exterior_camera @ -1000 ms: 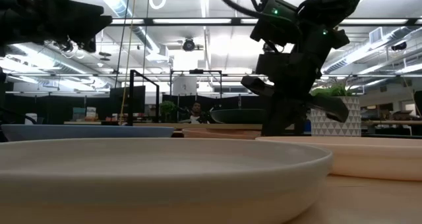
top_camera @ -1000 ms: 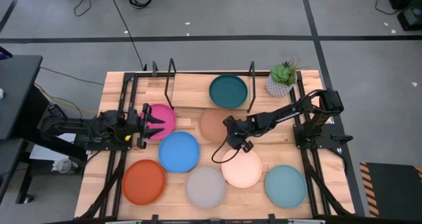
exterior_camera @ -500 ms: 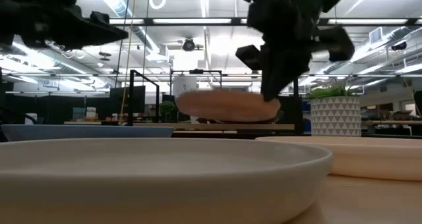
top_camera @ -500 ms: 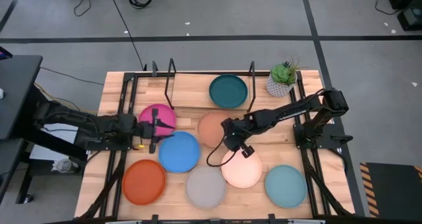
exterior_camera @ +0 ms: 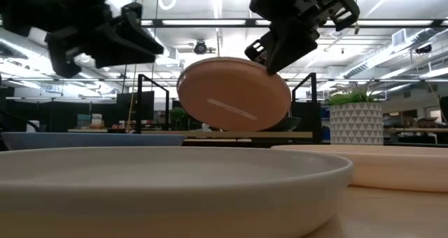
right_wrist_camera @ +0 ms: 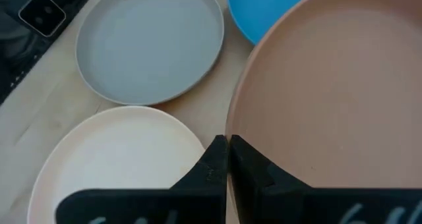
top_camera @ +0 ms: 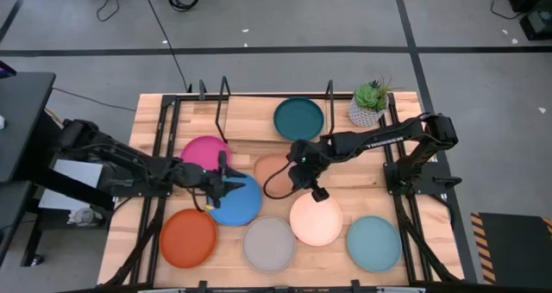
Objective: Place and stack plates onto a shelf
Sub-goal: Put the brown plate on the shelf
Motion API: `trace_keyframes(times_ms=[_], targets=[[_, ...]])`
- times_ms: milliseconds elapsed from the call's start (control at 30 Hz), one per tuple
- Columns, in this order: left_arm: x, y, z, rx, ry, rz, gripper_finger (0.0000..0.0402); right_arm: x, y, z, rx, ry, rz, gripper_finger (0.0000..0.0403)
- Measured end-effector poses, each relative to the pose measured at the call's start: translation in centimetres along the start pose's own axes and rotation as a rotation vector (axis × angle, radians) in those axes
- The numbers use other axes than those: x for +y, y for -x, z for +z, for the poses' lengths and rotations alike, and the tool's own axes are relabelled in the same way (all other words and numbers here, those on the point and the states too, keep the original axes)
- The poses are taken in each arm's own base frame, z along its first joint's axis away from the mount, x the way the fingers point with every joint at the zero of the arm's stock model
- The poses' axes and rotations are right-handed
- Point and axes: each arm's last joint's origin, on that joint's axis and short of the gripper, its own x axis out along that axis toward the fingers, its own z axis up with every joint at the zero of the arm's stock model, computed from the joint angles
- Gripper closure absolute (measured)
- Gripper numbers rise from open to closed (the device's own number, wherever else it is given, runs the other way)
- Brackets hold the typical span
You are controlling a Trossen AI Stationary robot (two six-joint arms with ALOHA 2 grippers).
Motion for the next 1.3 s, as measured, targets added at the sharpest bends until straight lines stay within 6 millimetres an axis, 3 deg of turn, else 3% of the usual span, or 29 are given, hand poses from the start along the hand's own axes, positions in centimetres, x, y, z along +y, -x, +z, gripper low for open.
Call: trace_keyframes(times_ms=[300,500,800,1000,1167,1300], targets=[[-0.3,-3.6,1.3,0.076,-0.028,-0.022,0.026,0.0,0.0,0.2,-0.016,0.003,0.008,0.0392],[-0.6,-5.0,0.7,0.141,-0.048,-0.021,0.026,0.0,0.0,0.4,-0.045,-0.002,0.01,0.0392],[-0.8,-5.4,0.1,0.179,-0.045,-0.029,0.0262,0.0,0.0,0.7,-0.07,-0.013,0.006,0.0391],[-0.8,-5.4,0.1,0.183,-0.052,-0.03,0.0296,-0.1,0.0,0.8,-0.084,-0.008,0.002,0.0389],[-1.1,-5.3,0.0,0.183,-0.065,-0.055,0.0336,-0.2,0.1,1.2,-0.116,-0.056,-0.013,0.036],[-1.1,-5.3,0.2,0.185,-0.06,-0.035,0.0344,0.0,1.5,1.5,-0.127,-0.073,-0.103,0.0325]])
